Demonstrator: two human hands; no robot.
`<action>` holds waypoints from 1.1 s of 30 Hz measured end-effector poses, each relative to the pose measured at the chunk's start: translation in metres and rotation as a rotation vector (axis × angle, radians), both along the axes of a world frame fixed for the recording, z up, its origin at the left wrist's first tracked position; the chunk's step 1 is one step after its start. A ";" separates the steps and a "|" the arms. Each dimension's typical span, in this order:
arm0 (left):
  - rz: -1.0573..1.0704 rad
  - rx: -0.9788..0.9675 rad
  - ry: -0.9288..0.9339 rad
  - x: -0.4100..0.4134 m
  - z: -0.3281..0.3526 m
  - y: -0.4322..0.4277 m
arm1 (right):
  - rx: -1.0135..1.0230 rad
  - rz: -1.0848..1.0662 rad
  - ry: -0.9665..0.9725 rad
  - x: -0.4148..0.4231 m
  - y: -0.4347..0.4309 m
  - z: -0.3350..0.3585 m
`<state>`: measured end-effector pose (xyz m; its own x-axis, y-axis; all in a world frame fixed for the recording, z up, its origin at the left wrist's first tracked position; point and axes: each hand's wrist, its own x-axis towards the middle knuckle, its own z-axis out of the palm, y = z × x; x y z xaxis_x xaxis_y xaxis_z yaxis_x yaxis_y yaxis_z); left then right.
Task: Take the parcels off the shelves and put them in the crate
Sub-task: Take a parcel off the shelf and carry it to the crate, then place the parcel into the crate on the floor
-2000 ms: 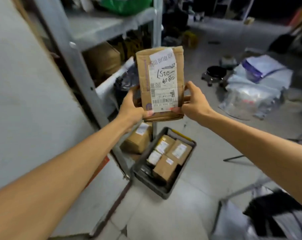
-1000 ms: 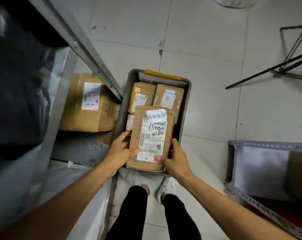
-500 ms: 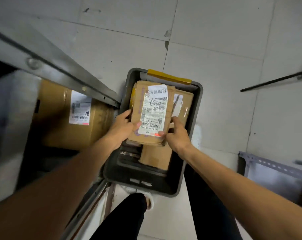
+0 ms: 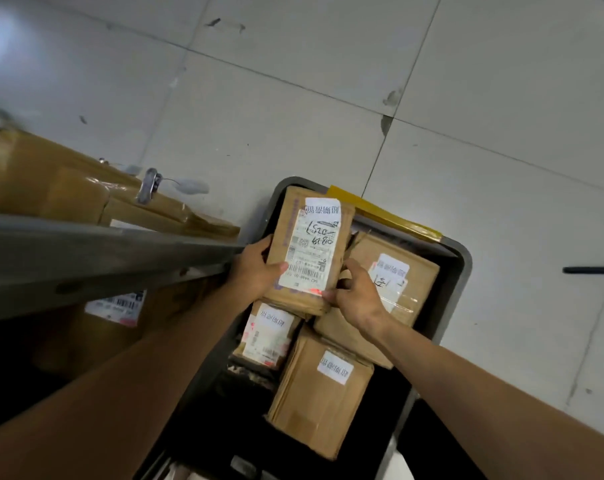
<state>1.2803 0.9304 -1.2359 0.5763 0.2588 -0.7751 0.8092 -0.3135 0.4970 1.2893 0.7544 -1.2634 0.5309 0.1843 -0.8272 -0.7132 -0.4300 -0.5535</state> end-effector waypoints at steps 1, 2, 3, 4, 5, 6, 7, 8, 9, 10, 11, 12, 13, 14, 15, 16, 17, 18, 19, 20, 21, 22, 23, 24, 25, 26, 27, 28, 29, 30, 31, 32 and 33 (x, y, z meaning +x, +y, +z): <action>-0.036 0.052 -0.013 0.002 -0.002 0.000 | 0.002 -0.033 0.016 0.001 0.003 -0.007; -0.088 0.119 -0.025 0.003 -0.004 -0.001 | 0.008 -0.059 0.030 0.001 0.005 -0.013; -0.146 0.191 -0.035 0.003 -0.005 -0.002 | 0.026 -0.080 0.040 -0.002 0.008 -0.018; -0.198 0.258 -0.042 0.004 -0.005 -0.003 | 0.050 -0.098 0.046 -0.004 0.012 -0.020; -0.231 0.305 -0.048 0.004 -0.005 -0.005 | 0.073 -0.107 0.052 -0.005 0.016 -0.020; -0.258 0.335 -0.047 0.004 -0.004 -0.006 | 0.098 -0.118 0.069 -0.006 0.019 -0.020; -0.291 0.357 -0.042 0.003 -0.003 -0.007 | 0.125 -0.134 0.104 -0.007 0.023 -0.019; -0.328 0.374 -0.038 0.001 -0.001 -0.009 | 0.151 -0.148 0.147 -0.006 0.025 -0.017; -0.349 0.375 -0.038 -0.001 0.003 -0.011 | 0.166 -0.150 0.185 -0.005 0.026 -0.013; -0.347 0.355 -0.035 -0.002 0.007 -0.013 | 0.163 -0.135 0.207 -0.003 0.027 -0.007; -0.341 0.326 -0.030 -0.003 0.012 -0.016 | 0.136 -0.097 0.206 0.002 0.026 0.001; -0.359 0.309 -0.021 -0.003 0.018 -0.018 | 0.084 -0.031 0.181 0.006 0.024 0.011; -0.402 0.308 -0.005 -0.001 0.026 -0.021 | 0.019 0.073 0.131 0.012 0.021 0.024; -0.468 0.324 0.015 0.001 0.036 -0.023 | -0.039 0.208 0.068 0.019 0.018 0.038; -0.532 0.345 0.032 0.004 0.048 -0.026 | -0.088 0.360 0.001 0.025 0.014 0.055; -0.581 0.363 0.036 0.008 0.063 -0.029 | -0.133 0.502 -0.059 0.030 0.010 0.074; -0.623 0.377 0.031 0.012 0.079 -0.031 | -0.174 0.625 -0.111 0.036 0.006 0.094; -0.664 0.392 0.016 0.016 0.097 -0.034 | -0.208 0.727 -0.159 0.040 0.002 0.116; -0.703 0.412 -0.003 0.020 0.116 -0.037 | -0.236 0.808 -0.204 0.044 -0.002 0.140; -0.739 0.429 -0.024 0.023 0.137 -0.040 | -0.261 0.867 -0.249 0.047 -0.006 0.166; -0.772 0.433 -0.043 0.027 0.159 -0.043 | -0.288 0.901 -0.298 0.050 -0.010 0.193; -0.797 0.415 -0.055 0.029 0.182 -0.045 | -0.323 0.903 -0.339 0.052 -0.015 0.220; -0.812 0.383 -0.069 0.029 0.206 -0.049 | -0.371 0.895 -0.368 0.050 -0.022 0.246; -0.815 0.352 -0.095 0.030 0.231 -0.053 | -0.420 0.884 -0.399 0.048 -0.028 0.273; -0.808 0.330 -0.126 0.030 0.256 -0.056 | -0.456 0.879 -0.427 0.045 -0.033 0.299; -0.797 0.315 -0.158 0.028 0.283 -0.058 | -0.483 0.884 -0.452 0.040 -0.038 0.325; -0.795 0.302 -0.188 0.025 0.310 -0.062 | -0.504 0.893 -0.476 0.033 -0.042 0.351; -0.804 0.291 -0.210 0.020 0.335 -0.066 | -0.515 0.898 -0.500 0.024 -0.047 0.377; -0.831 0.285 -0.228 0.017 0.360 -0.072 | -0.519 0.895 -0.522 0.016 -0.051 0.403; -0.866 0.291 -0.241 0.012 0.382 -0.077 | -0.519 0.890 -0.544 0.007 -0.054 0.426; -0.905 0.310 -0.258 0.007 0.407 -0.084 | -0.523 0.889 -0.573 -0.003 -0.058 0.451; -0.940 0.331 -0.278 0.001 0.435 -0.091 | -0.525 0.898 -0.597 -0.014 -0.062 0.478; -0.972 0.349 -0.298 -0.005 0.461 -0.097 | -0.525 0.915 -0.617 -0.023 -0.064 0.502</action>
